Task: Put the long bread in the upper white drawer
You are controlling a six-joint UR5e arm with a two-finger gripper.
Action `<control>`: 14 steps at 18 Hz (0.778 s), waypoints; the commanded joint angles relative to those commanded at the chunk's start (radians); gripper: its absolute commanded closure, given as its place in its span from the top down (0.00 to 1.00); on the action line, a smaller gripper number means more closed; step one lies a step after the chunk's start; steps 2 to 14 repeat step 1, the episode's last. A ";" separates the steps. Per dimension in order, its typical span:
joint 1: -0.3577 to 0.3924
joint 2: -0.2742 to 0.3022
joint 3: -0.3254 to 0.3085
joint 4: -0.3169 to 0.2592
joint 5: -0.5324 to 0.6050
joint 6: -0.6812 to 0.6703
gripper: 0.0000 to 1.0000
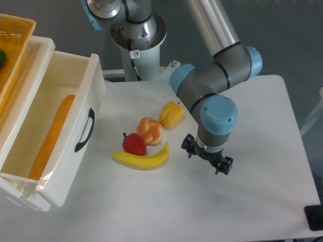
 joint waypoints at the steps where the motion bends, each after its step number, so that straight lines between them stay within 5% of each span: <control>1: 0.000 0.000 0.000 0.000 0.002 0.000 1.00; 14: 0.000 0.000 0.000 0.000 0.002 0.000 1.00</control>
